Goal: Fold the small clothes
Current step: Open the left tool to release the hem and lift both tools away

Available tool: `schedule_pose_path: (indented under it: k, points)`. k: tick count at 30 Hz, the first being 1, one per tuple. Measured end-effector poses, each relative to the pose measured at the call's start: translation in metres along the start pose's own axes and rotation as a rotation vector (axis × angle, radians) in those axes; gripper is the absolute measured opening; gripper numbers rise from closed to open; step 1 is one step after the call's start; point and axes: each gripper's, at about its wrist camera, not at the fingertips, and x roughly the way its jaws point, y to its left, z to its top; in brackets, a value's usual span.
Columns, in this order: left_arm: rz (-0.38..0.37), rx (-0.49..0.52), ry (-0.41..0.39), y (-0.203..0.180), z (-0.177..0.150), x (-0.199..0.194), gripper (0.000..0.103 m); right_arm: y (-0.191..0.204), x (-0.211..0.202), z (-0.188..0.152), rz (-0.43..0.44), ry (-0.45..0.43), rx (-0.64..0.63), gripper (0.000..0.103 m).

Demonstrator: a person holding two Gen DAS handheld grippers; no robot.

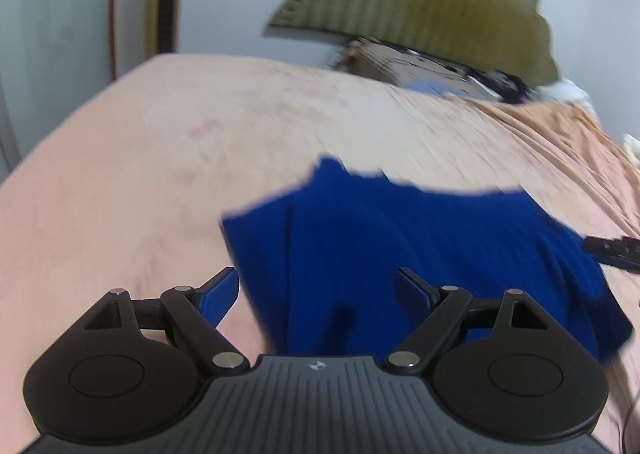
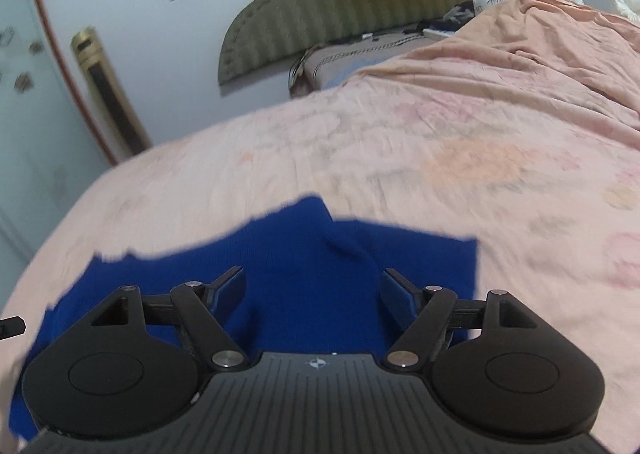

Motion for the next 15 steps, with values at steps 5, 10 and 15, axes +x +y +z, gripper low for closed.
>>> schedule_pose_path:
  k: [5,10,15]
  points:
    - [-0.122,-0.062,0.042,0.02,-0.036,-0.026,0.084,-0.013,-0.042,-0.036,-0.01,0.053,-0.058,0.084]
    - [-0.179,-0.053,0.075,0.021,-0.058,-0.034,0.058,-0.038,-0.069,-0.068,0.012,0.088,0.033,0.084]
    - [-0.156,-0.062,0.117,0.013,-0.067,-0.025,0.01,-0.029,-0.074,-0.083,0.04,0.11,-0.016,0.017]
